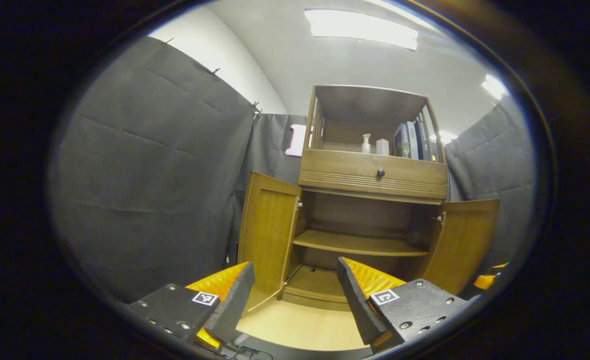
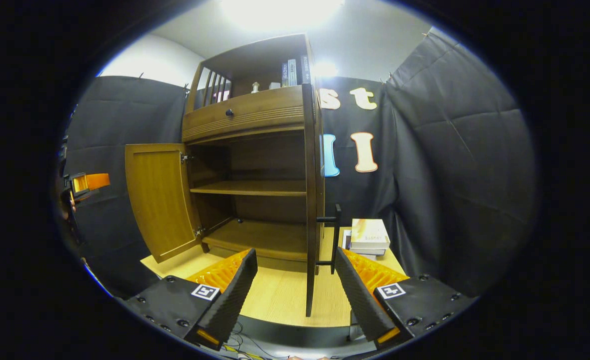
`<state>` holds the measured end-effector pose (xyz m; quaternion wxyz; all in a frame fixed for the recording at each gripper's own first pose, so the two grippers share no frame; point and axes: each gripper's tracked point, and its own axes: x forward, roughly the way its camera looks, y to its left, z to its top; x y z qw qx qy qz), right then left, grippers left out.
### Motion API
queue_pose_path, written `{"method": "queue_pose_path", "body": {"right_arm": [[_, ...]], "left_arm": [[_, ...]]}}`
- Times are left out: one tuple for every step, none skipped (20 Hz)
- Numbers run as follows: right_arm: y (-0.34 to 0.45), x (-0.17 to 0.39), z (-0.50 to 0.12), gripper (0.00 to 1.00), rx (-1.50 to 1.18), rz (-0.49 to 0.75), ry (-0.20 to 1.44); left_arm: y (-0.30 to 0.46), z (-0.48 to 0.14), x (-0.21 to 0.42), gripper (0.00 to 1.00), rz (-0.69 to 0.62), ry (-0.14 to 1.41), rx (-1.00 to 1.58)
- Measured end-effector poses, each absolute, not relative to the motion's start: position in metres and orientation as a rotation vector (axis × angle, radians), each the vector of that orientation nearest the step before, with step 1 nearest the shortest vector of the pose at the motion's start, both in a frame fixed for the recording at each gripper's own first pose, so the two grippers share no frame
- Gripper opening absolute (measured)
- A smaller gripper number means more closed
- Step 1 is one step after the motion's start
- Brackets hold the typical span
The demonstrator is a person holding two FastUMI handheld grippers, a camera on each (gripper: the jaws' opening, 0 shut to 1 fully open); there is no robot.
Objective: Open the right door of the double-door shoe cabinet with the right hand, and open the left door with the left hand.
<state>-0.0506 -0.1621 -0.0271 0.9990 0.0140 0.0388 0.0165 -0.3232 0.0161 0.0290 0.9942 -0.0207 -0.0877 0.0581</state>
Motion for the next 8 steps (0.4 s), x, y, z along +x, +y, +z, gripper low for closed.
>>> {"method": "queue_pose_path", "body": {"right_arm": [[-0.161,-0.049,-0.026,0.94,0.028,0.023,0.077],[-0.159,-0.047,-0.024,0.98,0.028,0.015,0.075],[-0.154,-0.044,-0.022,0.94,0.03,0.01,0.076],[-0.148,-0.042,-0.021,1.0,0.03,0.004,0.081],[-0.142,-0.039,-0.022,0.98,0.031,-0.001,0.087],[-0.134,-0.036,-0.019,0.98,0.033,-0.003,0.085],[-0.124,-0.032,-0.016,0.93,0.036,-0.005,0.077],[-0.116,-0.028,-0.013,0.93,0.034,-0.006,0.073]], "left_arm": [[0.014,0.026,-0.314,0.94,0.098,-0.172,-0.053],[0.013,0.024,-0.306,0.94,0.079,-0.171,-0.066],[0.013,0.022,-0.295,0.94,0.066,-0.167,-0.078],[0.014,0.018,-0.285,0.94,0.054,-0.157,-0.084],[0.014,0.015,-0.275,0.94,0.039,-0.147,-0.078],[0.017,0.013,-0.268,0.94,0.025,-0.143,-0.062],[0.022,0.014,-0.264,0.94,0.024,-0.149,-0.041],[0.029,0.014,-0.259,0.94,0.024,-0.149,-0.029]]}}
